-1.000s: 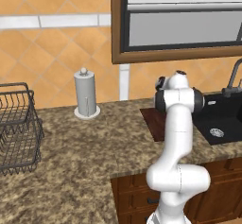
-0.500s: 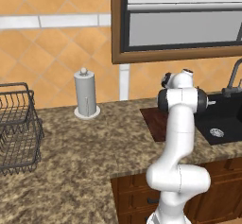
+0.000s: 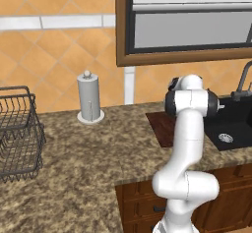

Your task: Pick up the sponge from the counter and clean the cutting board by briefly scrubbing or pressing down on the cutting board. Once finished, release the sponge.

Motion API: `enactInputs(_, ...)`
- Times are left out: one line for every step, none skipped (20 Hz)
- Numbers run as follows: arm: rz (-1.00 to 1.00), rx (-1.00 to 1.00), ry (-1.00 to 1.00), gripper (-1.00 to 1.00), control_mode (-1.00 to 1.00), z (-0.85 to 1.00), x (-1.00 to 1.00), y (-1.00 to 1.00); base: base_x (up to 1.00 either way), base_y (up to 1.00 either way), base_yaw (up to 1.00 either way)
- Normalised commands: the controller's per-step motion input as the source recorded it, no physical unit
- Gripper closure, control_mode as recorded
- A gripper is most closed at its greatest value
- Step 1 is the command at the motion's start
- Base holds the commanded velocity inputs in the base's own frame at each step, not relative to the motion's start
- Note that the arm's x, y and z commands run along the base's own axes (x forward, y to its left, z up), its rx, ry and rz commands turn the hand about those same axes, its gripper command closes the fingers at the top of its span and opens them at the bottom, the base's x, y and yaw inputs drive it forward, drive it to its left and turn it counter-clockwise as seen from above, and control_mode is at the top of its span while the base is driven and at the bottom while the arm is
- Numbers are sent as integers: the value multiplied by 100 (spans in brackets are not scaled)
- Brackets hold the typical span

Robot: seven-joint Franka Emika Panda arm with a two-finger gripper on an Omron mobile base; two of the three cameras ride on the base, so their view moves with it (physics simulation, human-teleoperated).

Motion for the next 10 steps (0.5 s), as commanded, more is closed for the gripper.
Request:
enactInputs(1,0,0,100,-100,-26,-17,8,0,0,0)
enactInputs(1,0,0,100,-100,-27,-19,2,0,0,0)
enactInputs(0,0,0,100,-100,-31,-22,0,0,0,0)
enactInputs(0,0,0,100,-100,-32,-23,0,0,0,0)
enactInputs(0,0,0,100,-100,-33,-26,0,0,0,0)
enactInputs(0,0,0,100,-100,-27,-28,0,0,0,0)
enactInputs(0,0,0,100,-100,-13,-19,0,0,0,0)
enactInputs(0,0,0,100,-100,-6,-25,0,0,0,0)
enactInputs(0,0,0,100,-100,-1,-29,0,0,0,0)
enactInputs(0,0,0,100,-100,0,-39,0,0,0,0)
